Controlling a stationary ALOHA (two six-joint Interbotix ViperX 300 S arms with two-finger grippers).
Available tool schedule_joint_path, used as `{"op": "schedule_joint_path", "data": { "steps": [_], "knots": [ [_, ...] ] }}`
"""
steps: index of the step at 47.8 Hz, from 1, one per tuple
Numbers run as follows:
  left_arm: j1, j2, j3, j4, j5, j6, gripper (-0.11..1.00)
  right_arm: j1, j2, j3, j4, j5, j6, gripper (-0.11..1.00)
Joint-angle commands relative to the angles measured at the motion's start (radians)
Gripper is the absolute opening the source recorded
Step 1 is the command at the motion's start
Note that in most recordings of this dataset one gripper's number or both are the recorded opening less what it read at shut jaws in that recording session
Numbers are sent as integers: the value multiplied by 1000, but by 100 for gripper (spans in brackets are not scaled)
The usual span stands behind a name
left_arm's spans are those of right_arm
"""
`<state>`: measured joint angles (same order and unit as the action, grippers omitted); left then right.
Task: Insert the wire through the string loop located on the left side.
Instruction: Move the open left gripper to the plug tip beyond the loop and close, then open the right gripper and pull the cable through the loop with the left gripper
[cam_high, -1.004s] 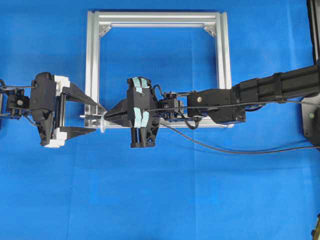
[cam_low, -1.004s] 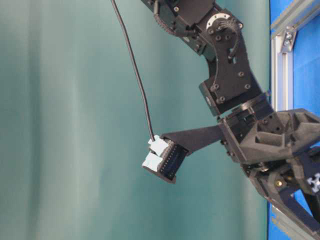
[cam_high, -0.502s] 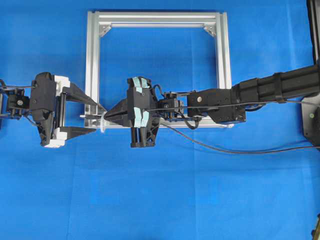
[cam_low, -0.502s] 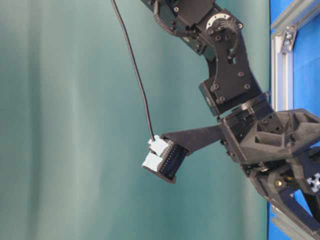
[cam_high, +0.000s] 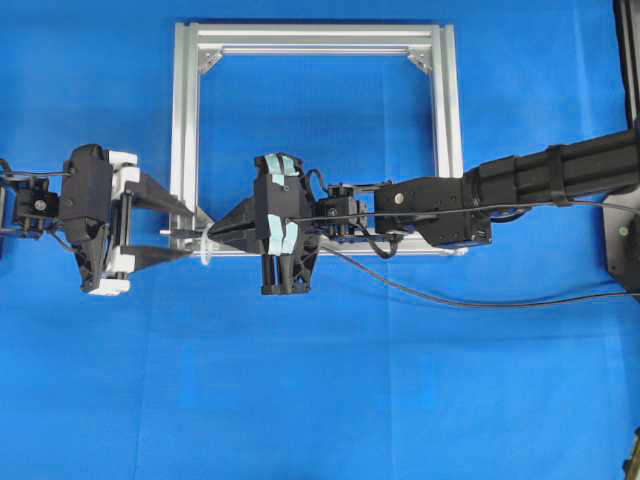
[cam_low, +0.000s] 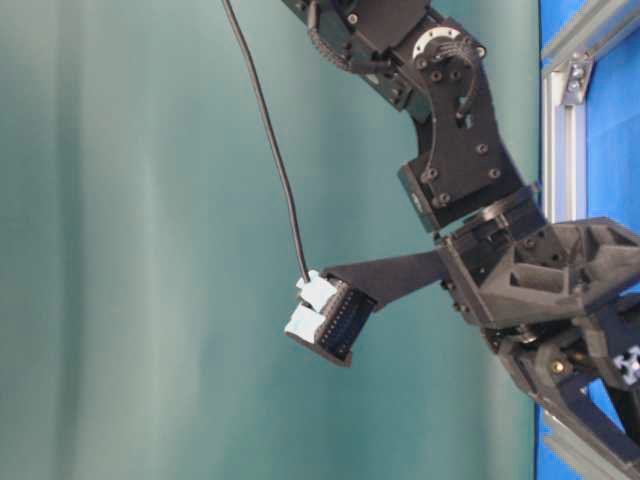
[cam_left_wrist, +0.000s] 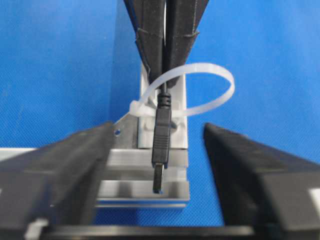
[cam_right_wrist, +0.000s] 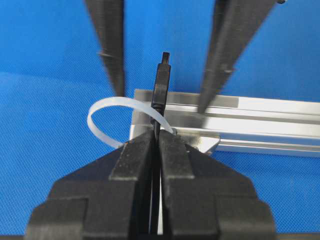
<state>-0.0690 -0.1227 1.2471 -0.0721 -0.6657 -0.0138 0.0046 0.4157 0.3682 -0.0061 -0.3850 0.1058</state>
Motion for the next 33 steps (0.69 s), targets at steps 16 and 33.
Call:
{"op": "schedule_joint_path", "data": {
  "steps": [16, 33],
  "knots": [
    [3, -6, -14, 3, -5, -2, 8, -5, -21, -6, -3, -2, 0, 0],
    [2, -9, -8, 2, -5, -2, 8, -3, -20, -5, -2, 2, 8, 9]
  ]
}}
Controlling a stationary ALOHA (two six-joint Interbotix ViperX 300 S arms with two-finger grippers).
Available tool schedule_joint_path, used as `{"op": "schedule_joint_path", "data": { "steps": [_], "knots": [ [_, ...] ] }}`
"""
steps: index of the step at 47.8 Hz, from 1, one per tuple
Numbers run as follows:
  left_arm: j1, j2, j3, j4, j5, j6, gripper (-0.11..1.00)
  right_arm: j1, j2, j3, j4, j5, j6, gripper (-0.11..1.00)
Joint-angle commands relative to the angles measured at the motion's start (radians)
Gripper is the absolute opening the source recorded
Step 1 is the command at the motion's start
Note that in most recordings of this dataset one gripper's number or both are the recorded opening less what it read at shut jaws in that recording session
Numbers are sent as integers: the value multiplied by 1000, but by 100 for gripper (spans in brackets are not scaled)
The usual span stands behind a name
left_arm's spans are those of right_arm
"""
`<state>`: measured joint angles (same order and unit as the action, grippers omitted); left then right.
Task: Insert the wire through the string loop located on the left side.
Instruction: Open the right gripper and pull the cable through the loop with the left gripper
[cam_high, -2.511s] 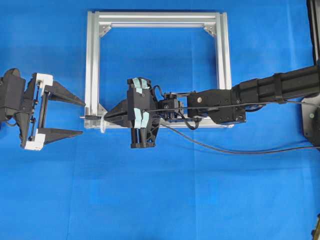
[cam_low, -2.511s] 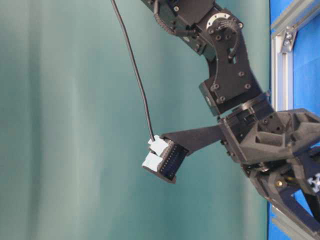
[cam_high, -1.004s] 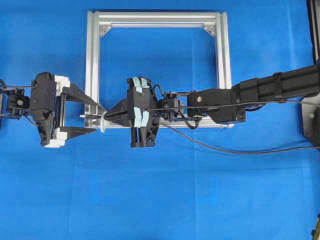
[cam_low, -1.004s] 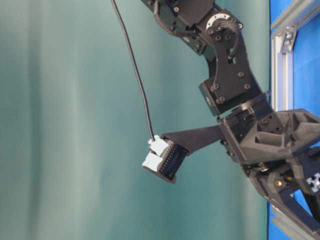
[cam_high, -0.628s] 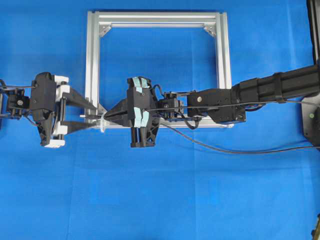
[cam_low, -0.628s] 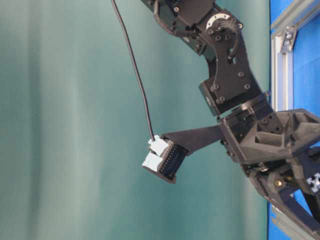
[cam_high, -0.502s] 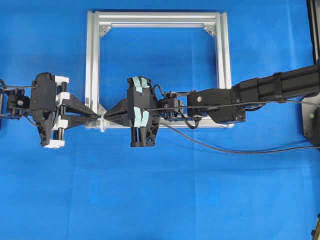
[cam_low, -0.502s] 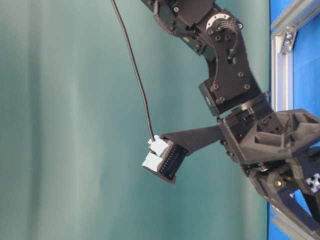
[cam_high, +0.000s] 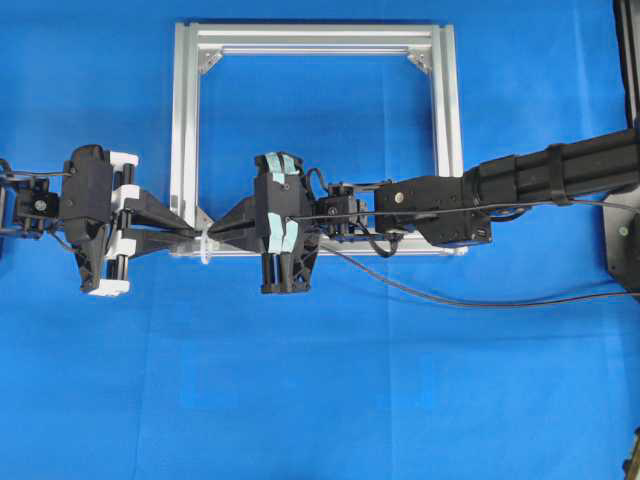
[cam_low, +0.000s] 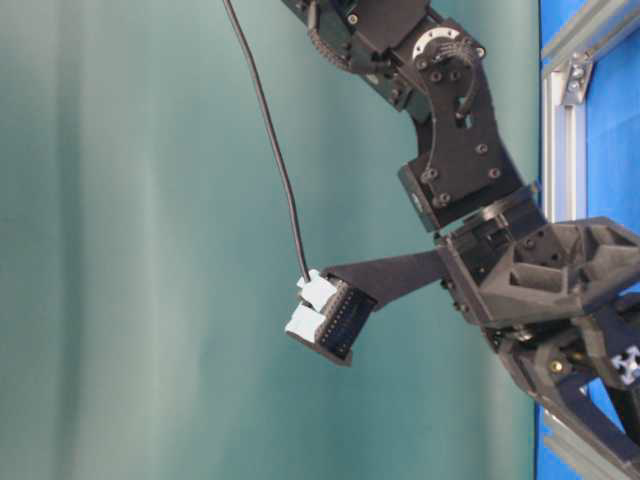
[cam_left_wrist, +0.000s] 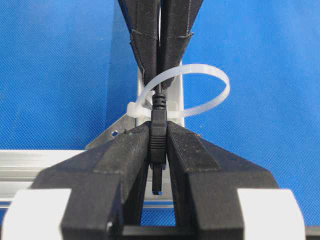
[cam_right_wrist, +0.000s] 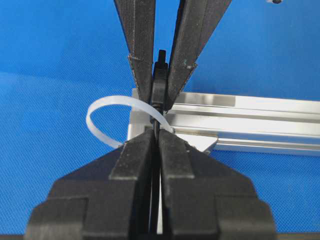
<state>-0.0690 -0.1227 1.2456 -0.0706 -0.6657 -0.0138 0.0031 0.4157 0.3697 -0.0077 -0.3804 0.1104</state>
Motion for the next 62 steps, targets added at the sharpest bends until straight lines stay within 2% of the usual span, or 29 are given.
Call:
{"op": "schedule_joint_path", "data": {
  "steps": [1, 5, 12, 16, 30, 37, 42, 51, 62],
  "knots": [
    [3, -9, -6, 2, -3, -2, 8, 0, -21, -6, 2, -3, 3, 13],
    [3, -9, -6, 0, -3, -2, 8, 2, -21, -5, 3, 2, 8, 33],
    [3, -8, -8, 0, -5, -2, 8, 3, -20, -3, 8, 20, 8, 79],
    [3, -9, -8, 0, -5, 0, 8, 3, -20, -3, 12, 21, 9, 95],
    [3, -12, -8, 0, -3, 0, 8, 3, -21, -5, 14, 20, 9, 97],
    [3, -64, 11, 0, 57, 0, 8, 3, -21, -3, 14, 21, 9, 97],
    [3, -130, 21, 0, 146, -2, 8, 3, -21, -3, 12, 23, 6, 97],
    [0, -288, 23, 0, 377, -6, 8, 3, -21, -5, 11, 23, 6, 97],
    [-2, -512, 23, -2, 650, -43, 8, 3, -21, -6, 11, 23, 5, 97]
  ]
}}
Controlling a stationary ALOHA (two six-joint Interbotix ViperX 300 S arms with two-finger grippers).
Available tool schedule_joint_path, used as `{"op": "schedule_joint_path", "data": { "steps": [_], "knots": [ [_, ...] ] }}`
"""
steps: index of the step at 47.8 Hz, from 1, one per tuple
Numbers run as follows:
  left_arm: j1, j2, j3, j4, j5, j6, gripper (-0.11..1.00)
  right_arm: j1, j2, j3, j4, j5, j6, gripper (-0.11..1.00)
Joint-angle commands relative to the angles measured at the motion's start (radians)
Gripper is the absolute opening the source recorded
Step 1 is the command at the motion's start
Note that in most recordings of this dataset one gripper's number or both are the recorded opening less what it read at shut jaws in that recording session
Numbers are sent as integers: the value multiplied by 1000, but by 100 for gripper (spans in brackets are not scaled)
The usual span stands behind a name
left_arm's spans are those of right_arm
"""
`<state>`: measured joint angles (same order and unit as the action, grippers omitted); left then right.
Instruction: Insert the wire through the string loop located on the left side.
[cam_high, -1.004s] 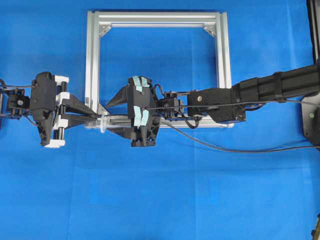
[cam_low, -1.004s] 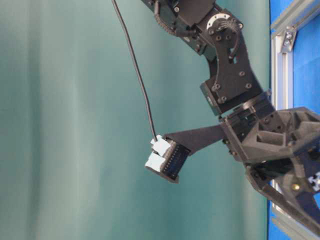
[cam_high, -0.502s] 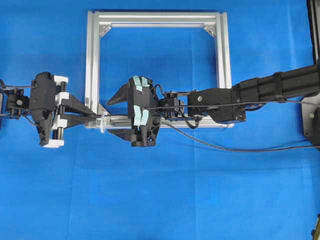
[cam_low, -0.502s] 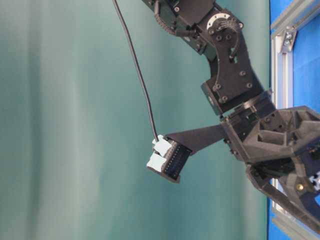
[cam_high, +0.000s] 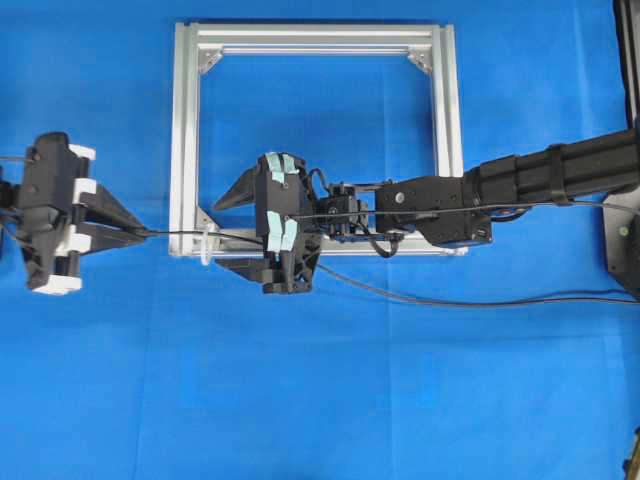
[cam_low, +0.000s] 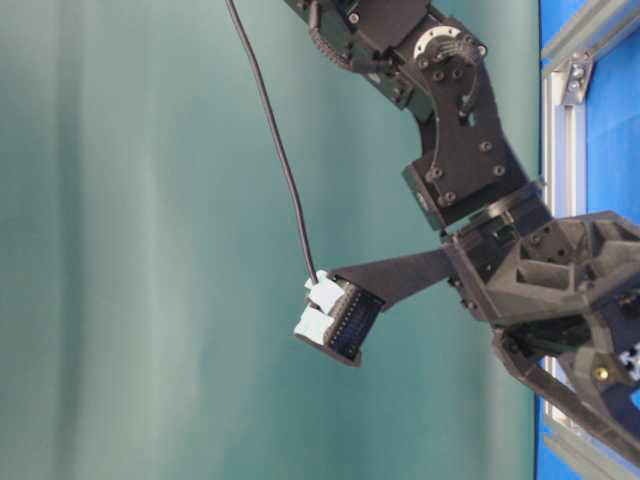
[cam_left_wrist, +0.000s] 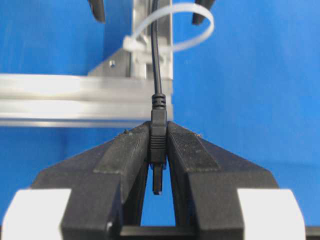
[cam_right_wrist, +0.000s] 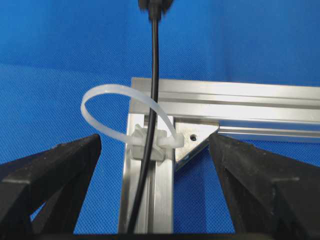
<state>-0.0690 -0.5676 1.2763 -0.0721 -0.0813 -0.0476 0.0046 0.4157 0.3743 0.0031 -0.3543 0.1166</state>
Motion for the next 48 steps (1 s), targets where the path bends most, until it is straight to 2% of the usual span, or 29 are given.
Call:
{"op": "schedule_joint_path", "data": {
  "steps": [1, 12, 18, 25, 35, 48],
  "knots": [
    [-2, -87, -6, 2, 83, -14, 8, 2, -21, -11, 0, -5, -2, 97],
    [-2, -347, 17, 2, 252, -78, 8, 2, -21, -11, 0, -3, -2, 97],
    [0, -483, 0, 2, 394, -92, 8, 2, -21, -9, 0, -5, -2, 97],
    [6, -595, -26, 3, 508, -107, 8, 2, -21, -11, -2, -8, -2, 97],
    [32, -673, -55, 17, 600, -106, 8, 2, -21, -12, 0, -8, -2, 97],
    [37, -710, -67, 17, 611, -97, 8, 2, -20, -11, 0, -8, -2, 97]
  ]
}}
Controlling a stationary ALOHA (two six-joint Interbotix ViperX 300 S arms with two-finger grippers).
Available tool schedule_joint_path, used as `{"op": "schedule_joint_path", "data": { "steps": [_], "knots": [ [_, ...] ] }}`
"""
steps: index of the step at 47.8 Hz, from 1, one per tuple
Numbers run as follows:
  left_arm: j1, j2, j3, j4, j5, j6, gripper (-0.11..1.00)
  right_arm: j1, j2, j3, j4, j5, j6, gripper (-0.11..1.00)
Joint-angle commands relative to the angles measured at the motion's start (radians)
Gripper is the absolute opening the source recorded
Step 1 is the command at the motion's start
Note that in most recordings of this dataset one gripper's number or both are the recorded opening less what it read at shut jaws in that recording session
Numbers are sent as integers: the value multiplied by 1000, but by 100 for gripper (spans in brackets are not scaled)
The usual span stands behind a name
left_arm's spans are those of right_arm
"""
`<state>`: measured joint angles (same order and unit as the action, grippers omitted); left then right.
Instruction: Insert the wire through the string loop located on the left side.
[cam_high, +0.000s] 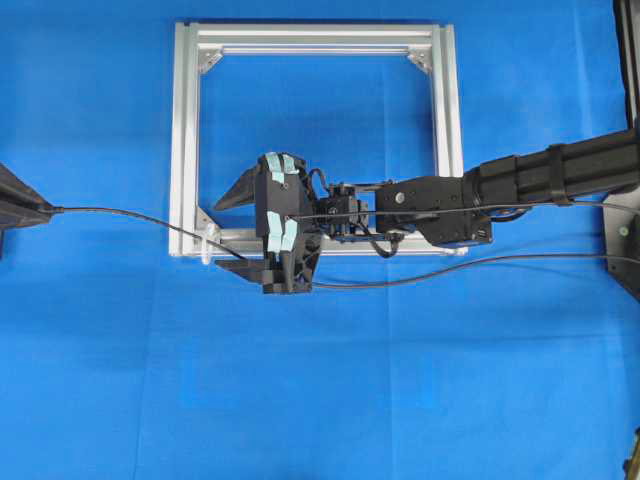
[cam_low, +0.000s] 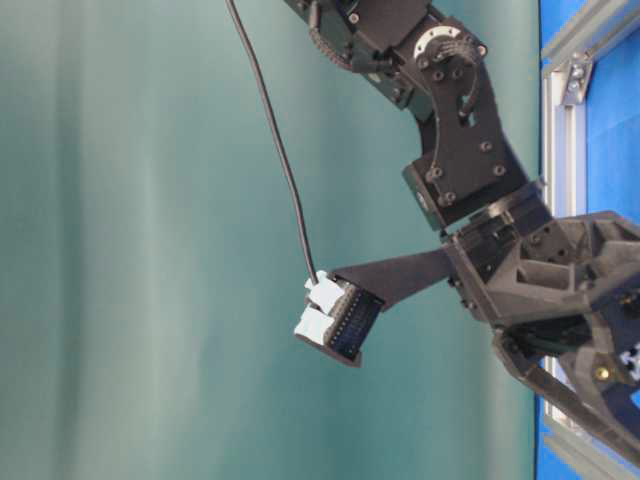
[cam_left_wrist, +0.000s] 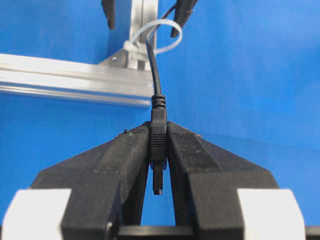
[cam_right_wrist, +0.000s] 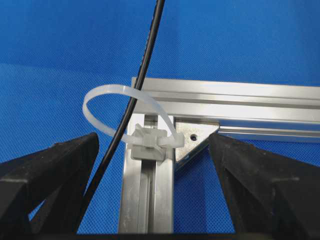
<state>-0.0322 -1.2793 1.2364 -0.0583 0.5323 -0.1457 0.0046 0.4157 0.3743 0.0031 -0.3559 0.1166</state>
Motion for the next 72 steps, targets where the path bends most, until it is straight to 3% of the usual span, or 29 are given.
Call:
{"op": "schedule_joint_path", "data": {
  "steps": [1, 16, 36, 40, 46, 50, 72],
  "knots": [
    [-2, 2, -28, 3, -3, 2, 8, 2, -21, -11, -2, -6, -2, 97],
    [-71, 12, 17, 2, -120, -6, 8, 2, -21, -12, -2, -9, -2, 97],
    [-78, 12, 31, 0, -132, -3, 9, 2, -21, -14, 0, -14, 0, 97],
    [-78, 12, 31, 0, -133, -6, 25, 2, -21, -14, 0, -14, 0, 97],
    [-78, 12, 31, 2, -133, -5, 65, 2, -21, -14, 0, -14, 0, 97],
    [-78, 12, 31, 2, -132, -5, 85, 2, -21, -15, 0, -12, 0, 97],
    [-57, 11, 31, 3, -147, 0, 82, 2, -95, -12, -2, 11, -3, 97]
  ]
}}
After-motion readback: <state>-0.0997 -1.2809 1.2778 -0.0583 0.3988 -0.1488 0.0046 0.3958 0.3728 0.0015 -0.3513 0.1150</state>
